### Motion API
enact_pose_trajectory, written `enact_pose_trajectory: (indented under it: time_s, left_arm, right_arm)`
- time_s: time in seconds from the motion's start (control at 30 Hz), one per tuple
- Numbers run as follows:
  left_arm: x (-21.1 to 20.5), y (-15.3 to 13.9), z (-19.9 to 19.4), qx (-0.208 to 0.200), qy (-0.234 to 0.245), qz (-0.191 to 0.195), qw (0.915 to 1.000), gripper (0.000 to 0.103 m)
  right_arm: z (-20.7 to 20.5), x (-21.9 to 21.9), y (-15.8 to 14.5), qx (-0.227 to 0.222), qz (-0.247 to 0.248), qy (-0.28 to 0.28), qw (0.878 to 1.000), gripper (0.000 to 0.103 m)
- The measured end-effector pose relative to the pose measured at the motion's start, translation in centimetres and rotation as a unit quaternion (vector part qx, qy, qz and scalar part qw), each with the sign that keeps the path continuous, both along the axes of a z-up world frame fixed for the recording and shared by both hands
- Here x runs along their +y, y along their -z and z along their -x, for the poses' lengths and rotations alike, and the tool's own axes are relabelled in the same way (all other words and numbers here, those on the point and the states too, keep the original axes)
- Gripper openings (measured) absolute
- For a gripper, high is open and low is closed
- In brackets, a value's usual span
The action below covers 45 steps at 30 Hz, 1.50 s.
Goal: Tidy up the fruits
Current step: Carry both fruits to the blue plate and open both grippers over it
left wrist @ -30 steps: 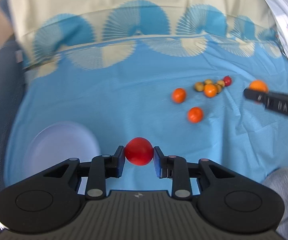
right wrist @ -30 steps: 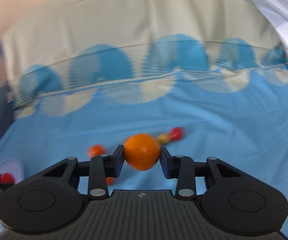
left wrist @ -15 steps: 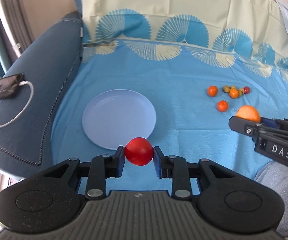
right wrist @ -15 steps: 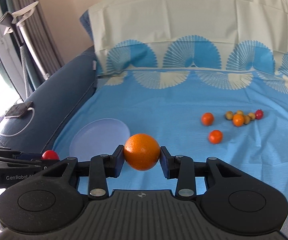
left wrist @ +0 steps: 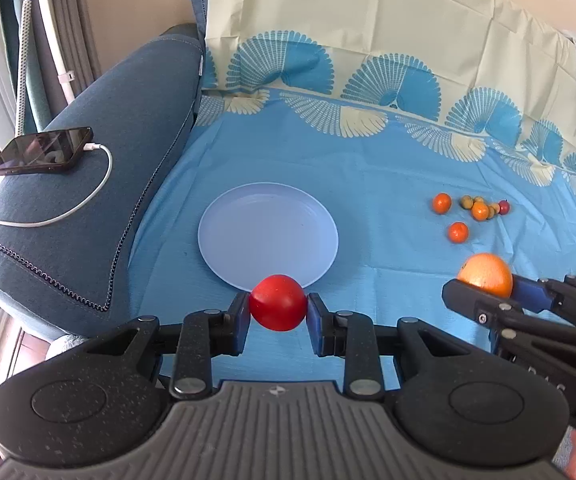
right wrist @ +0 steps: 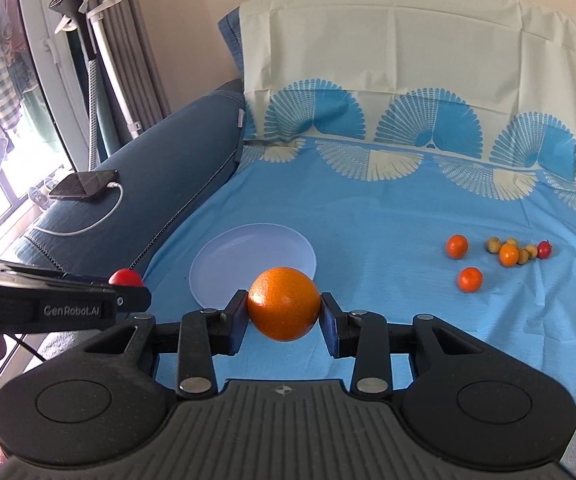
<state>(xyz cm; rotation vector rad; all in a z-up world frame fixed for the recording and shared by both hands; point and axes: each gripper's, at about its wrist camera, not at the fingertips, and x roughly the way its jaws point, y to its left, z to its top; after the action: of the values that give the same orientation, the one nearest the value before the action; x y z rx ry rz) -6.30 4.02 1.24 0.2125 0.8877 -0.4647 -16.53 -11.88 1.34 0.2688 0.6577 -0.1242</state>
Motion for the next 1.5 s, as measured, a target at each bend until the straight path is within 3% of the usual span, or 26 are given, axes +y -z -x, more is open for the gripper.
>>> enact_pose_trajectory:
  time_s: [0.5,0.73,1.0,1.5]
  left_arm:
    - [-0.6,2.9,-4.4,0.032,-0.011,-0.019,0.9993,0.033]
    - [-1.2,4.9,-8.1,0.047,-0.023,-0.029,0.9982,0.033]
    - [-2.9,7.3,-12.8,0.062,-0.025,-0.036,0.9971,0.033]
    - [-5.7,14.4,-19.4,0.101,-0.029,-0.093,0.9901,0.033]
  right_arm:
    - [-3.6,-0.4,2.3,0.032,-0.002,-0.004,0.999,0.039]
    - [-7.2,-1.0,4.3,0.043,-0.008,-0.009,0.999,0.039]
    - [-12.0,-0.8,6.9,0.048,0.019,-0.035,0.998,0.039]
    - [-19.2,0.5,12.9,0.109,0.044,-0.088,0.989,0.039]
